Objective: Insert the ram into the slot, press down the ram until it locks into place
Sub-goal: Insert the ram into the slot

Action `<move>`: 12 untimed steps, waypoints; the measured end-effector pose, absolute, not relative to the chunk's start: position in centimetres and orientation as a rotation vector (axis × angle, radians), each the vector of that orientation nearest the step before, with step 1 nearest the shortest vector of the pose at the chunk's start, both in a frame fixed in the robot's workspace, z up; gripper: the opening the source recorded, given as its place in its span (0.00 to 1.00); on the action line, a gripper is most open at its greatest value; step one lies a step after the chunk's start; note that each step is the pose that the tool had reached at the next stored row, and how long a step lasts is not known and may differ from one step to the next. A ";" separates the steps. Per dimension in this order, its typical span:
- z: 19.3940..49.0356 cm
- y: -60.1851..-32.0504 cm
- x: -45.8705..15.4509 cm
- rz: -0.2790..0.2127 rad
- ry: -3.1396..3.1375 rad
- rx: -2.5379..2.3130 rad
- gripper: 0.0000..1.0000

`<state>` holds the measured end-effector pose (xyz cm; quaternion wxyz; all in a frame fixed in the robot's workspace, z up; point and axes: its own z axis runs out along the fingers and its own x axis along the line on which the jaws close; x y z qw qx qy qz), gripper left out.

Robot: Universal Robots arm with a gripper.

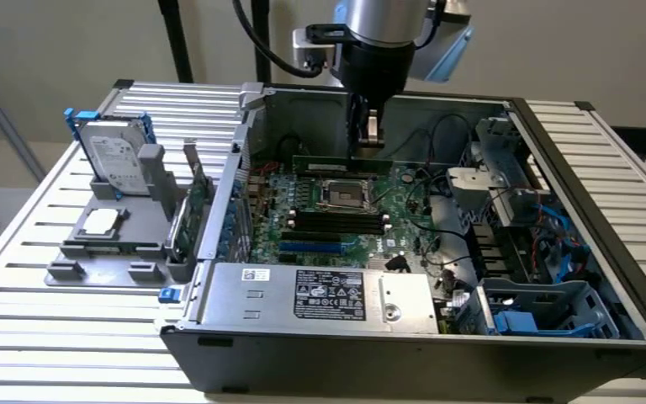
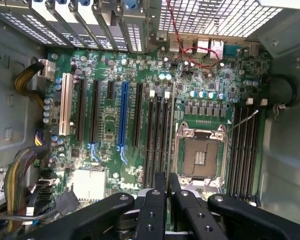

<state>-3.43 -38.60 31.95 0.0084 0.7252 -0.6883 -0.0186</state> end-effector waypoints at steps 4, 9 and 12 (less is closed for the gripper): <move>31.2 -39.0 -3.3 -0.059 -2.150 2.266 0.13; 30.3 -39.4 -3.2 -0.060 -2.150 2.265 0.13; 29.8 -39.6 -3.1 -0.060 -2.150 2.265 0.13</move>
